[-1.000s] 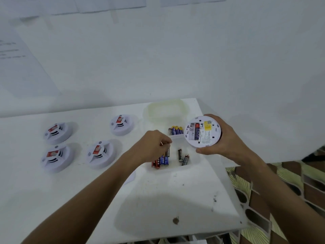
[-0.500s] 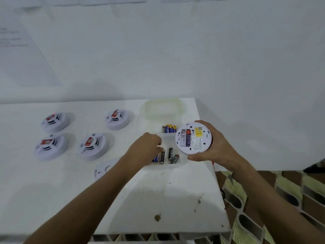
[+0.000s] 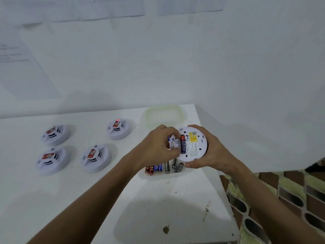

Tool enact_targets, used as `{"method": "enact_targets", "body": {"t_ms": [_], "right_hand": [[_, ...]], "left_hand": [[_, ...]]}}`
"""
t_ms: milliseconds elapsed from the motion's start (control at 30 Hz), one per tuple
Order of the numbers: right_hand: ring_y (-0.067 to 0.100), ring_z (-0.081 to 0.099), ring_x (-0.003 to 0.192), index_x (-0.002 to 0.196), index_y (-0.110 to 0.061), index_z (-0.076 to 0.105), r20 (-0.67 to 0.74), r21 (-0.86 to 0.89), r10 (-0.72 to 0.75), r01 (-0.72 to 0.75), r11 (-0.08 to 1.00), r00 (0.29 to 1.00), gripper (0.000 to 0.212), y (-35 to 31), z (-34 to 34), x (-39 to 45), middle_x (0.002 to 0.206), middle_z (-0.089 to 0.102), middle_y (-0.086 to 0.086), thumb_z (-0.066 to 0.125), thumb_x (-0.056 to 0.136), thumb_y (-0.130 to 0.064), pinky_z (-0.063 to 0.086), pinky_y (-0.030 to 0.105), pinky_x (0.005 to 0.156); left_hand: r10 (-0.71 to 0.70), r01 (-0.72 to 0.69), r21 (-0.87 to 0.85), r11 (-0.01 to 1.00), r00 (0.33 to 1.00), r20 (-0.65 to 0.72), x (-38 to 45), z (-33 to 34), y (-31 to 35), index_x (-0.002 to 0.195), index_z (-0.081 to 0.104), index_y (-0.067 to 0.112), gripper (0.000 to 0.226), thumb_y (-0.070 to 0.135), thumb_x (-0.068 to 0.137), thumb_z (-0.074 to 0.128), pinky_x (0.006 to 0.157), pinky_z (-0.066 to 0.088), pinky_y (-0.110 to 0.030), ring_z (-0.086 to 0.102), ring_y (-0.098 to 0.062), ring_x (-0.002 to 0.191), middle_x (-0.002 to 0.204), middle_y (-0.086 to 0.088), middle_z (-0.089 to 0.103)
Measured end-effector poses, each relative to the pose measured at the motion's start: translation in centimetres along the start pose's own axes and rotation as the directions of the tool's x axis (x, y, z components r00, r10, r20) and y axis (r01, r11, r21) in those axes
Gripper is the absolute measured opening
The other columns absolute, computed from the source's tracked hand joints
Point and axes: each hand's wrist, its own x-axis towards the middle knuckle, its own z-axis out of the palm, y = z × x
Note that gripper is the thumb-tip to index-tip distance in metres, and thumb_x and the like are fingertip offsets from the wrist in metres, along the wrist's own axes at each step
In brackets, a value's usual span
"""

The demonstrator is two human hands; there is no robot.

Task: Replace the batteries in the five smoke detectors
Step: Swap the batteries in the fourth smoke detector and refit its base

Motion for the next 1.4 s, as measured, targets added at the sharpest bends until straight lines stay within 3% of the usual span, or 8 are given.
{"method": "enact_targets", "body": {"t_ms": [367,567,733,967,1133,1200,1300,1400], "right_hand": [[0.015,0.062,0.111,0.131,-0.022,0.051,-0.046,-0.028,-0.027,0.025,0.999,0.999,0.091,0.1,1.2,1.1,0.117,0.065,-0.011,0.093,0.051,-0.008,0.052,0.02,0.088],[0.014,0.063,0.106,0.127,-0.021,0.055,-0.017,-0.035,-0.037,0.036,0.999,0.999,0.089,0.1,1.2,1.3,0.113,0.066,-0.007,0.093,0.051,0.002,0.054,0.021,0.082],[0.012,0.064,0.103,0.126,-0.021,0.056,-0.016,-0.031,-0.041,0.041,0.999,0.999,0.088,0.1,1.2,1.0,0.112,0.066,-0.006,0.092,0.05,0.001,0.053,0.02,0.08],[0.017,0.064,0.103,0.129,-0.016,0.055,-0.035,-0.033,-0.04,0.039,0.999,0.999,0.088,0.0,0.4,0.9,0.113,0.066,-0.002,0.093,0.052,0.003,0.055,0.025,0.08],[0.009,0.063,0.105,0.127,-0.022,0.055,-0.079,-0.029,-0.008,0.006,1.0,0.997,0.087,0.3,-0.5,0.2,0.112,0.066,-0.011,0.093,0.053,0.004,0.055,0.02,0.079],[0.003,0.062,0.106,0.126,-0.024,0.054,-0.098,-0.032,0.011,-0.014,0.999,0.995,0.087,0.6,-1.0,-0.2,0.112,0.066,-0.015,0.092,0.053,0.005,0.054,0.017,0.08],[0.0,0.061,0.106,0.125,-0.028,0.053,-0.1,-0.035,0.037,-0.04,0.999,0.994,0.088,0.7,-1.4,-0.4,0.111,0.066,-0.019,0.093,0.053,0.004,0.053,0.016,0.08],[0.001,0.061,0.107,0.124,-0.031,0.053,-0.1,-0.035,0.045,-0.049,0.998,0.994,0.089,0.8,-1.3,-0.4,0.112,0.066,-0.02,0.094,0.051,0.0,0.053,0.017,0.08]], "left_hand": [[-0.007,0.007,-0.035,0.999,1.0,-0.008,0.1,-0.6,-0.6,0.113,0.058,0.032,0.038,0.023,0.079,0.071,0.069,0.043,-0.01,0.054,-0.007,0.091,0.103,0.009,0.044],[-0.046,0.051,-0.076,0.996,0.997,0.061,0.1,-1.1,-0.4,0.115,0.054,0.029,0.04,0.023,0.082,0.075,0.076,0.039,-0.011,0.049,-0.006,0.094,0.107,0.006,0.044],[-0.075,0.076,-0.048,0.996,0.997,0.032,0.3,-0.1,0.0,0.109,0.047,0.025,0.04,0.024,0.081,0.076,0.073,0.036,-0.012,0.046,-0.006,0.095,0.111,0.007,0.043],[0.017,-0.038,-0.141,0.989,0.989,-0.148,0.1,0.4,0.5,0.09,0.05,0.021,0.017,0.024,0.089,0.066,0.057,0.041,-0.011,0.056,-0.005,0.076,0.088,0.012,0.061],[-0.132,0.0,-0.363,0.932,0.932,-0.339,0.7,0.3,-0.8,0.086,0.053,0.021,0.023,0.025,0.081,0.075,0.072,0.058,-0.041,0.069,-0.015,0.074,0.081,0.002,0.07],[-0.182,0.076,-0.3,0.951,0.921,-0.345,0.8,0.2,-1.8,0.082,0.054,0.023,0.026,0.032,0.077,0.078,0.07,0.058,-0.041,0.069,-0.017,0.07,0.076,0.002,0.07],[-0.237,0.232,-0.048,0.972,0.957,-0.166,0.5,0.8,-3.2,0.082,0.059,0.02,0.025,0.034,0.077,0.079,0.056,0.053,-0.029,0.066,-0.011,0.064,0.075,0.004,0.071],[-0.305,0.308,0.065,0.949,0.951,-0.047,0.5,2.0,-4.3,0.085,0.06,0.021,0.026,0.034,0.076,0.08,0.051,0.042,-0.018,0.063,-0.007,0.067,0.083,0.002,0.068]]}}
